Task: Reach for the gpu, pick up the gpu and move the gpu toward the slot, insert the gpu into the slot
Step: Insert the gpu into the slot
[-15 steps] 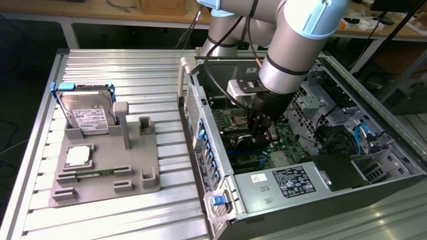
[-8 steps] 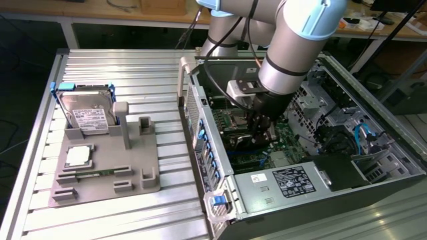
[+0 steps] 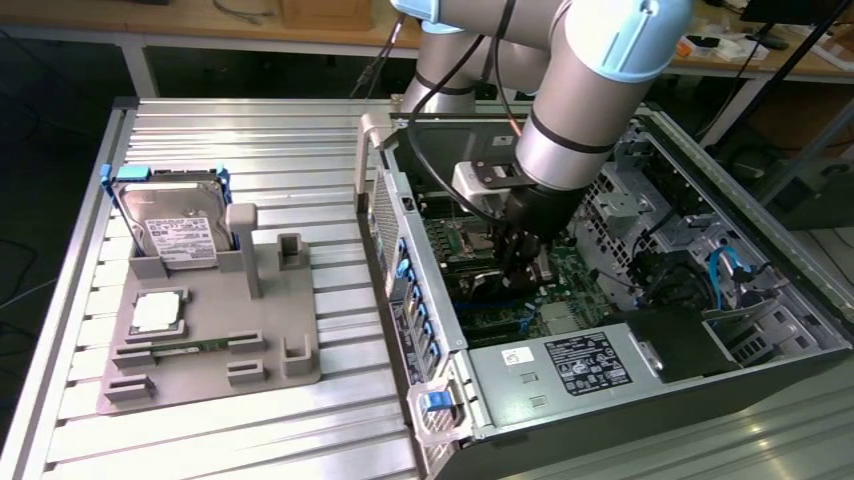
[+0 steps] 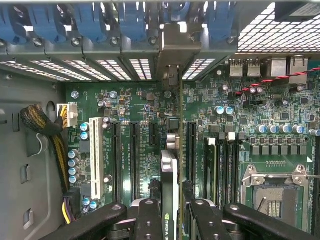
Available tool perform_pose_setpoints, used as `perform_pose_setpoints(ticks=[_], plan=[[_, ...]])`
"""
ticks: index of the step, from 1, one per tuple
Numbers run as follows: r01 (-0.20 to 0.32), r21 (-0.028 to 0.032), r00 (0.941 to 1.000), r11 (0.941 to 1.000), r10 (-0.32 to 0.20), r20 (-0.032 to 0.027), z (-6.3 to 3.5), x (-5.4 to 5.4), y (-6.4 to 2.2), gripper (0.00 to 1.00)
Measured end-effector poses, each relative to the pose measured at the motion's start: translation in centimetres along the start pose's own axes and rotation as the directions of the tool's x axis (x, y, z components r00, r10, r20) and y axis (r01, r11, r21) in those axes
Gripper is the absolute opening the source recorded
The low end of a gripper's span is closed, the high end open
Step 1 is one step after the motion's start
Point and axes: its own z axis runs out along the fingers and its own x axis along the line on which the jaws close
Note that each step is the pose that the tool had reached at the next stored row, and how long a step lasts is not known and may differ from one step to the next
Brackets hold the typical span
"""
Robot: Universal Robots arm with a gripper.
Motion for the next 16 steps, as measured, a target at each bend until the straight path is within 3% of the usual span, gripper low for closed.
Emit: perform_pose_setpoints(ticks=[16], plan=[[0.0,0.0001,1.0,1.0,0.0,0.0003,0.2,-0.01,0.1,0.27]])
